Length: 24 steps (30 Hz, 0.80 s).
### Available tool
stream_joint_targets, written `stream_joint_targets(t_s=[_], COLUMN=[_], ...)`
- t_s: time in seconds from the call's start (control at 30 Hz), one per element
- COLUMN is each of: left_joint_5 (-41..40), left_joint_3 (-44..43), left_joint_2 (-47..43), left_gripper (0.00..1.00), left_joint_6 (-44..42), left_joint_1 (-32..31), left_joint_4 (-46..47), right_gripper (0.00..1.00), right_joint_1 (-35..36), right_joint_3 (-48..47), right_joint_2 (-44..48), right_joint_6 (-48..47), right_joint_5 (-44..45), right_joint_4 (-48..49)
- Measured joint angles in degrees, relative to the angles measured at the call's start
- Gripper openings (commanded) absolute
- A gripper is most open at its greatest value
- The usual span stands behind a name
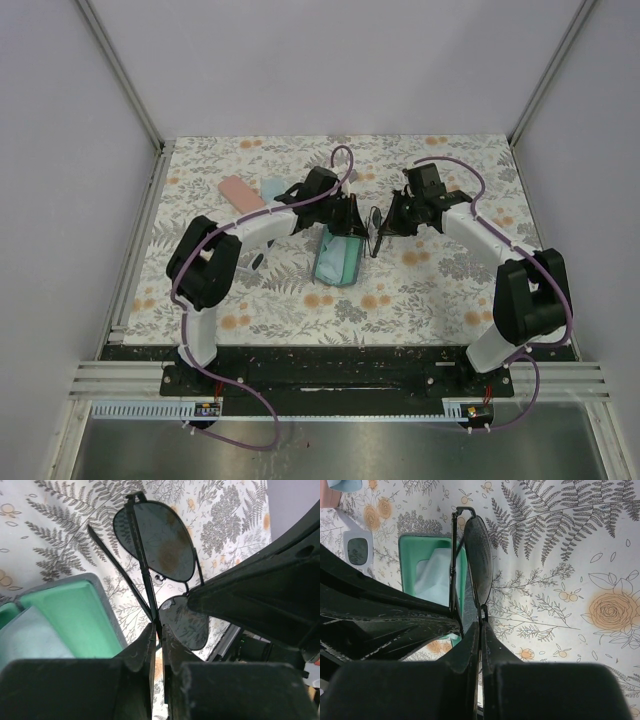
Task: Organize the sunglasses
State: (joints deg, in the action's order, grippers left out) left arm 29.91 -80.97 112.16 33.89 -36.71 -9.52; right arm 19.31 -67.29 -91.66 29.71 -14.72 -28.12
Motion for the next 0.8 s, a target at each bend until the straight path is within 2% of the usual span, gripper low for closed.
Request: stream_joint_targets(t_s=[0.23, 0.27, 0.37, 0.57, 0.8], left_joint_5=[1.60, 1.57, 1.64, 2.45, 2.82], left_joint_3=[0.00, 0.00, 0.00, 0.02, 0.72], left_joint_2=[1.46, 1.49, 1.51, 1.49, -2.03], left_gripper=[0.10, 0.12, 0.28, 0.48, 0.59], left_joint_6=[3.93, 4.24, 4.79, 4.94, 3.13], left_joint_1=[-0.48, -0.48, -0.48, -0.61, 0.28], left_joint_4=[3.54, 3.78, 4.22, 5.31, 2.84], right_gripper=[0.00, 0.00, 0.00, 0.00, 0.00], right_joint_1=[-0.33, -0.44, -0.61, -0.61, -0.61], right_joint_3=[0.00, 0.00, 0.00, 0.00, 0.00], right_joint_2=[-0.22, -0.22, -0.22, -0.22, -0.22], right_joint_6=[0.74, 0.74, 0.74, 0.81, 1.20], right_joint_5=[-1.16, -1.22, -1.25, -1.46, -2.62], right_joint_4=[0.70, 0.81, 0.87, 0.92, 1.66])
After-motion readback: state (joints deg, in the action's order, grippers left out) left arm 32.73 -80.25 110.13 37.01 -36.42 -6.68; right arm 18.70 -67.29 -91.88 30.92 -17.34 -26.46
